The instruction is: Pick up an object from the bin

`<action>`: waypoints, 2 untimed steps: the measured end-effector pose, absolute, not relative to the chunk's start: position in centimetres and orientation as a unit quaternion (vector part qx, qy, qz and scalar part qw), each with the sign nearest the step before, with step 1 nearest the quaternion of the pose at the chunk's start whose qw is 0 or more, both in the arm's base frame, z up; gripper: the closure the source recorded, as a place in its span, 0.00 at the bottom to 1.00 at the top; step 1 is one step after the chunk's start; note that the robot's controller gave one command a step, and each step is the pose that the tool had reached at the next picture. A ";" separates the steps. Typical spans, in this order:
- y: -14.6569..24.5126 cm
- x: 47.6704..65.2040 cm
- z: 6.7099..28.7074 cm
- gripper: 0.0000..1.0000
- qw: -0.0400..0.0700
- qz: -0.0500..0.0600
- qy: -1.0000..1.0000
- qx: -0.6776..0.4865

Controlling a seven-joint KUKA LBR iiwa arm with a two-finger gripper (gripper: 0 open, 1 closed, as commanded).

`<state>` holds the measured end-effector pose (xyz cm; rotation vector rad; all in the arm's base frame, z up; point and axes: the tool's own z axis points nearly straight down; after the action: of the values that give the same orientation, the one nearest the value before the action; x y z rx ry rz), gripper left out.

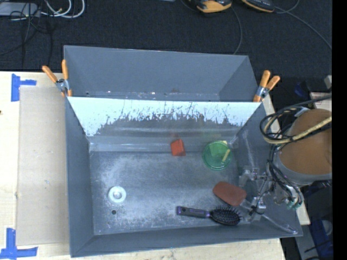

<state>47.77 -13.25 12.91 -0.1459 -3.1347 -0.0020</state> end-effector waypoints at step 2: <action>-13.5 48.4 7.1 1.00 0.000 -0.001 -0.996 -0.094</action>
Offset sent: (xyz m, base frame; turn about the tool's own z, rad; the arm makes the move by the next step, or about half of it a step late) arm 0.0051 -0.0025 -0.0591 0.0963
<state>48.41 -13.48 7.12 -0.2952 -3.1278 -0.0020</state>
